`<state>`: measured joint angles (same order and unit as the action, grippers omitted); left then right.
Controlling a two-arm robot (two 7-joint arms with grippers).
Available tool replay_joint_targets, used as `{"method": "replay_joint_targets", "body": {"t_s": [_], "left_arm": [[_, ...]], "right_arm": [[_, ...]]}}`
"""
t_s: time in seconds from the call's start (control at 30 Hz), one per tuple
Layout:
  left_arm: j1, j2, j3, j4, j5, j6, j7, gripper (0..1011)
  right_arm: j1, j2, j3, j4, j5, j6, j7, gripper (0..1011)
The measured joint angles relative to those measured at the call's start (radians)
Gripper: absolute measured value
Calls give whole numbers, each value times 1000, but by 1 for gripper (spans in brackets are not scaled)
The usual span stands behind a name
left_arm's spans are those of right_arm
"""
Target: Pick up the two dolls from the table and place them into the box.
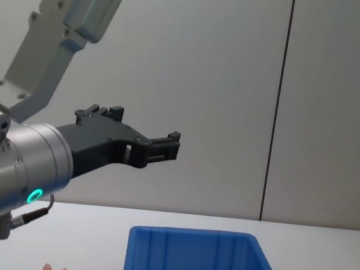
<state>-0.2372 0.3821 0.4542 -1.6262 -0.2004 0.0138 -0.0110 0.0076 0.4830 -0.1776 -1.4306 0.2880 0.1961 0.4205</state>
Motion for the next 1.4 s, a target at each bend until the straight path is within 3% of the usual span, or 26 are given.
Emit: {"method": "replay_joint_targets", "body": {"t_s": [0.63, 1.0, 1.4], "left_arm": [[0, 0, 0, 0, 0, 0, 0, 1001], [0, 0, 0, 0, 0, 0, 0, 1001], [0, 0, 0, 0, 0, 0, 0, 1001]], "right_arm": [[28, -1, 10, -63, -3, -126, -17, 347], [94, -20, 0, -106, -22, -163, 65, 282], [153, -63, -43, -118, -45, -132, 181, 220]]}}
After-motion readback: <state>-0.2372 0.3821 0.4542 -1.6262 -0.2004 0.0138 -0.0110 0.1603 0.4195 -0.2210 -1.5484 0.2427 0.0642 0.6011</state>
